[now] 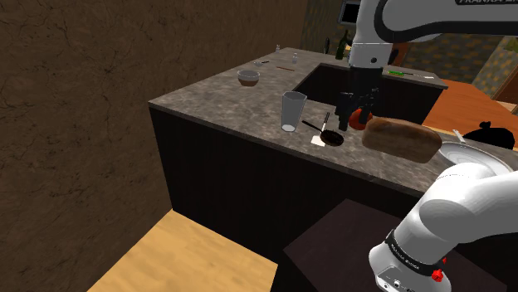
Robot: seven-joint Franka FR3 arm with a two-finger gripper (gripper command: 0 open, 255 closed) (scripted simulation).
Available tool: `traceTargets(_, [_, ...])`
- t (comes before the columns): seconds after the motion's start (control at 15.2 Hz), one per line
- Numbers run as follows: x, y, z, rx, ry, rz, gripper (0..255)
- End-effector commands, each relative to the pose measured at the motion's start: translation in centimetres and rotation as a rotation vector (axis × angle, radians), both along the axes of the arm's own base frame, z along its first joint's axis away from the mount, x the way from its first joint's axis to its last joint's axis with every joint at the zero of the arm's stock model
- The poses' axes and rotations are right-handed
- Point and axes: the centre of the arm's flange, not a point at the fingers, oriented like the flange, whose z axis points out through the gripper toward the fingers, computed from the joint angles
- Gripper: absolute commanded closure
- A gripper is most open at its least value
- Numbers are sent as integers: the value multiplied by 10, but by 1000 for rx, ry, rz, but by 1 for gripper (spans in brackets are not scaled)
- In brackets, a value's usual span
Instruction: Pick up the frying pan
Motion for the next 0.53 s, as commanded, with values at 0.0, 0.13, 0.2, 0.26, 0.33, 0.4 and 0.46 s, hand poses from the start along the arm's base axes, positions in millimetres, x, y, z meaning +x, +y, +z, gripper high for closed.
traceTargets(0.0, [0,0,0,0,0,0,0])
traceTargets(0.13, [12,-22,-11,14,-3,42,0])
traceTargets(0.2, [18,-32,-17,21,-5,63,0])
traceTargets(0.26, [24,-43,-23,28,-7,84,0])
traceTargets(0.33, [31,-53,-29,35,-9,105,0])
traceTargets(0.4, [38,-63,-35,42,-10,126,0])
traceTargets(0.46, [45,-73,-40,49,-12,147,0])
